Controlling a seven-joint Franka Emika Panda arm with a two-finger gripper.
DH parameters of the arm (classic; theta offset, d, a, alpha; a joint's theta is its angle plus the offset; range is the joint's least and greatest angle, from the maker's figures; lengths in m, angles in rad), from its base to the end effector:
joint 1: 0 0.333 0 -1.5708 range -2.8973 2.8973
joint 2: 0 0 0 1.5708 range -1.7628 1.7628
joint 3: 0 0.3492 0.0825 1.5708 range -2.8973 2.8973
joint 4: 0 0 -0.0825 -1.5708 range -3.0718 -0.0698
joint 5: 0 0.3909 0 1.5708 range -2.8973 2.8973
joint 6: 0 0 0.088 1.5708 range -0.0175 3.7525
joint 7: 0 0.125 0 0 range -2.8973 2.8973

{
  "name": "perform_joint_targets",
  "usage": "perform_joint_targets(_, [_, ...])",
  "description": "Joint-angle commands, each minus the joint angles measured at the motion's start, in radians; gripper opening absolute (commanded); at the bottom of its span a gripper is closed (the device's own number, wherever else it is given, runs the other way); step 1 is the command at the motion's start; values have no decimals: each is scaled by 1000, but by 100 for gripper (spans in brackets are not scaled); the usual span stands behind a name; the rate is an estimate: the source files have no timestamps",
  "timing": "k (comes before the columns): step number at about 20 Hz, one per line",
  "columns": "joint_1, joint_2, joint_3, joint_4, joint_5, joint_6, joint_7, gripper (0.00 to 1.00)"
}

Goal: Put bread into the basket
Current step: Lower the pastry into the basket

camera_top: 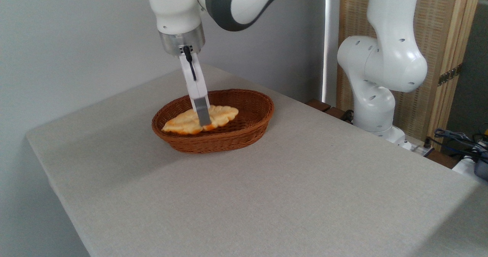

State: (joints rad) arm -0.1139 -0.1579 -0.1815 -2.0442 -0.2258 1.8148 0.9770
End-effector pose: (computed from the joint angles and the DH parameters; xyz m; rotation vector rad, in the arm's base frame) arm 0.4744 -0.1721 0.5174 2.4208 -1.6674 -0.0079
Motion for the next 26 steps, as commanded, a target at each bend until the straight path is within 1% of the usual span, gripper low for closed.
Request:
perform_joint_targets(1, [0, -8, -64, -5, -47, -55, -89, 70])
perform_joint_targets(3, [0, -3, -96, -10, -46, -77, -101, 77])
perform_joint_targets(6, [0, 4, -142, -13, -46, -81, -101, 100])
perform_joint_targets(10, [-4, 18, -167, -22, -38, -81, -101, 100])
perform_joint_targets(16, [-4, 17, -164, -21, -32, -88, -95, 100])
perform_joint_targets(19, [6, 8, -150, -8, -29, -88, -103, 100])
perform_joint_targets(20, [11, 5, -138, -2, -26, -84, -97, 100])
perform_joint_targets(22, [11, 4, -95, 41, 14, -86, -96, 100])
perform_joint_targets(24, [11, 0, -32, 80, 19, -89, -98, 100])
perform_joint_targets(26, [11, -5, 17, 116, 19, -91, -98, 100])
